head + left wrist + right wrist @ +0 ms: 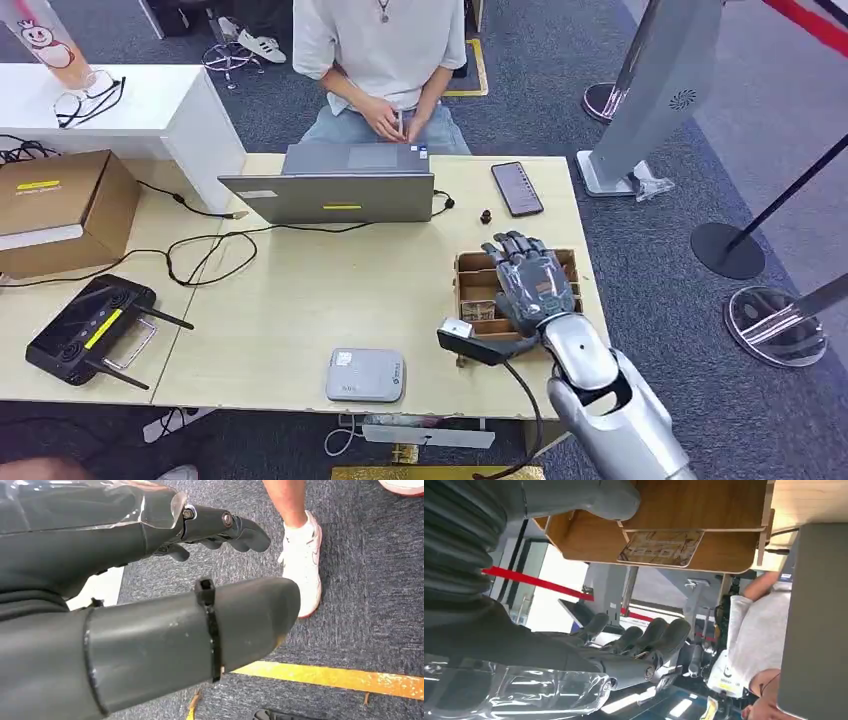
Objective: Pass the card to the sensor for recognition and then transmit it.
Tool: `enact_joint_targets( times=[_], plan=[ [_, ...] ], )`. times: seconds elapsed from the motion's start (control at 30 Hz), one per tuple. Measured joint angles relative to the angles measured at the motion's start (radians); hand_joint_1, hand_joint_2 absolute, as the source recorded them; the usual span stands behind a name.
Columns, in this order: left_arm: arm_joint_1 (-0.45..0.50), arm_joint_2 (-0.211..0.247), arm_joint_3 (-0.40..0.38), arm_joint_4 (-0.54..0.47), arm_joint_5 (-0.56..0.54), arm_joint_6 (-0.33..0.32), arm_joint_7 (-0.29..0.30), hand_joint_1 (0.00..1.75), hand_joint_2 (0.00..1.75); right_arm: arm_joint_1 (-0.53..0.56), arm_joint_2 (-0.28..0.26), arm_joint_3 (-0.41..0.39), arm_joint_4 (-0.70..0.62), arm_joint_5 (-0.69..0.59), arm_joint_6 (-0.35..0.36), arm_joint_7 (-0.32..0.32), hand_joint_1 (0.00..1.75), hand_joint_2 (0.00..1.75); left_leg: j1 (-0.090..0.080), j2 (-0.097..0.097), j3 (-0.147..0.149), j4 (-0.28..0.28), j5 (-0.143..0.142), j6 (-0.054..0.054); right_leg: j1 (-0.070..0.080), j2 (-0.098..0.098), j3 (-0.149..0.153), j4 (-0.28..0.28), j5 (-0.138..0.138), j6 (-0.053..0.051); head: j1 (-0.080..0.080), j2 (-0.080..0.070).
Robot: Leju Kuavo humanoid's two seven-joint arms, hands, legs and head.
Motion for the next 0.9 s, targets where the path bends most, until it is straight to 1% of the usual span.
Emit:
enact_joint_targets(
  times=[0.07,0.1,0.13,0.17,0.2,0.23,0.5,0.53,0.57,0.63,0.7,0.9],
  plan=[
    [0.0,0.0,0.0,0.0,0.0,-0.001,0.0,0.0,0.0,-0.008,0.001,0.001,0.012,0.0,0.0,0.0,0.58,1.75,0.0,0.0,0.0,0.0,0.0,0.0,0.0,0.0,0.0,0.0,0.0,0.0,0.0,0.0],
    [0.0,0.0,0.0,0.0,0.0,-0.002,0.0,0.0,0.0,-0.012,0.001,0.002,0.018,0.0,0.0,-0.001,0.63,1.75,0.0,0.0,0.0,0.0,0.0,0.0,0.0,0.0,0.0,0.0,0.0,0.0,0.0,0.0],
    [0.0,0.0,0.0,0.0,0.0,-0.002,0.0,0.0,0.0,-0.017,0.002,0.002,0.025,0.0,0.0,-0.003,0.65,1.75,0.0,0.0,0.0,0.0,0.0,0.0,0.0,0.0,0.0,0.0,0.0,0.0,0.0,0.0],
    [0.0,0.0,0.0,0.0,0.0,-0.003,0.0,0.0,0.0,-0.023,0.003,0.003,0.033,0.001,0.0,-0.004,0.61,1.75,0.0,0.0,0.0,0.0,0.0,0.0,0.0,0.0,0.0,0.0,0.0,0.0,0.0,0.0],
    [0.0,0.0,0.0,0.0,0.0,-0.003,0.0,0.0,0.0,-0.029,0.004,0.004,0.041,0.001,0.0,-0.004,0.63,1.75,0.0,0.0,0.0,0.0,0.0,0.0,0.0,0.0,0.0,0.0,0.0,0.0,0.0,0.0],
    [0.0,0.0,0.0,0.0,0.0,-0.003,0.0,0.0,0.0,-0.035,0.006,0.005,0.05,0.002,0.0,-0.005,0.61,1.75,0.0,0.0,0.0,0.0,0.0,0.0,0.0,0.0,0.0,0.0,0.0,0.0,0.0,0.0],
    [-0.001,0.0,0.0,0.0,-0.003,-0.003,0.003,0.0,0.0,-0.078,0.013,0.011,0.117,0.0,0.0,-0.008,0.65,1.75,0.0,0.0,0.0,0.0,0.0,0.0,0.0,0.0,0.0,0.0,0.0,0.0,0.0,0.0],
    [-0.001,0.0,0.0,0.0,-0.003,-0.003,0.004,0.0,0.0,-0.085,0.014,0.012,0.128,0.0,-0.002,-0.008,0.63,1.75,0.0,0.0,0.0,0.0,0.0,0.0,0.0,0.0,0.0,0.0,0.0,0.0,0.0,0.0],
    [-0.001,0.0,0.0,0.0,-0.003,-0.003,0.005,0.0,0.0,-0.091,0.014,0.013,0.138,0.0,-0.002,-0.008,0.66,1.75,0.0,0.0,0.0,0.0,0.0,0.0,0.0,0.0,0.0,0.0,0.0,0.0,0.0,0.0],
    [-0.001,0.0,0.0,0.0,-0.003,-0.003,0.009,0.0,0.0,-0.1,0.014,0.013,0.154,0.0,-0.003,-0.008,0.65,1.75,0.0,0.0,0.0,0.0,0.0,0.0,0.0,0.0,0.0,0.0,0.0,0.0,0.0,0.0],
    [-0.001,0.0,0.0,0.0,-0.003,-0.003,0.011,0.0,0.0,-0.107,0.014,0.013,0.168,-0.003,-0.005,-0.008,0.7,1.75,0.0,0.0,0.0,0.0,0.0,0.0,0.0,0.0,0.0,0.0,0.0,0.0,0.0,0.0],
    [-0.001,0.0,0.0,0.0,-0.003,-0.003,0.011,0.0,0.0,-0.12,0.014,0.013,0.197,-0.004,-0.021,-0.008,0.68,1.75,0.0,0.0,0.0,0.0,0.0,0.0,0.0,0.0,0.0,0.0,0.0,0.0,0.0,0.0]
  ],
)
